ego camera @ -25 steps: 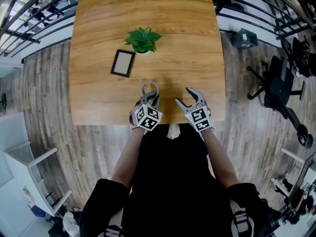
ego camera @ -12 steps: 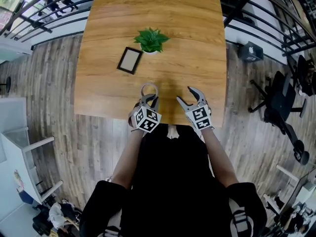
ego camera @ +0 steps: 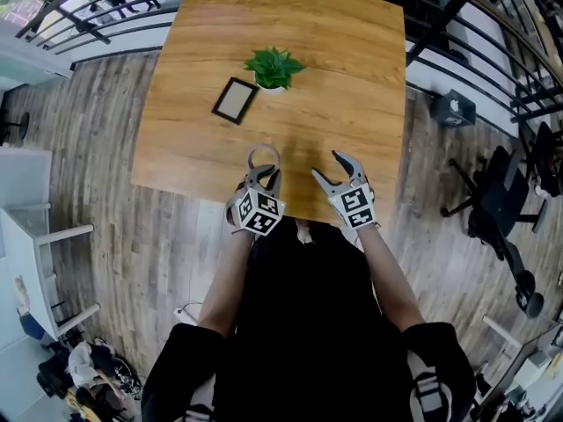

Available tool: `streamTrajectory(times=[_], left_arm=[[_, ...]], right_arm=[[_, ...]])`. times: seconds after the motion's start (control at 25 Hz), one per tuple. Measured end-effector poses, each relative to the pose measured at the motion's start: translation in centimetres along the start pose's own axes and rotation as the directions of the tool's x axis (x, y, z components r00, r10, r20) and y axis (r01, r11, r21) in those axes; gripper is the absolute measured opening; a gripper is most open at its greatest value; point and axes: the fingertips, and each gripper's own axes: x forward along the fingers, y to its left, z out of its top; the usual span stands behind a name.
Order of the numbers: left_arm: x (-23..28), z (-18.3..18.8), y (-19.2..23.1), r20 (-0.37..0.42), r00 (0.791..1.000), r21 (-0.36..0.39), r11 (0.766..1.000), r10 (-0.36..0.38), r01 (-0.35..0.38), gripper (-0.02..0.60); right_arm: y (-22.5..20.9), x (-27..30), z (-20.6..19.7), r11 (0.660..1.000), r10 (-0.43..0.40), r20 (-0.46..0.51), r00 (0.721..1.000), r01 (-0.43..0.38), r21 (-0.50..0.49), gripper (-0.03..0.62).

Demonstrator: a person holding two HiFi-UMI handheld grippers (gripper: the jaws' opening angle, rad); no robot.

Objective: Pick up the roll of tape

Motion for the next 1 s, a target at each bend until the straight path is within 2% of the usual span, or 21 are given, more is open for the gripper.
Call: streamTrajectory(times=[0.52,1.0], left_arm=[[-2.5,0.2,-2.5,-0.031,0.993,-0.060,0.992,0.112,-0.114,0.058],[-4.3,-0.3,-4.7,-0.053,0.984,-0.090,0.980,0.171,-0.175,0.058]], right_arm=[[-0.6,-1.7,-1.2,0.996,0.092,0.039,0.995,-0.091,-0.023,0.287],[0.3,-2.2,-3.0,0.986,0.158,0.015,0.987,-0.157,-0.050,0.281]])
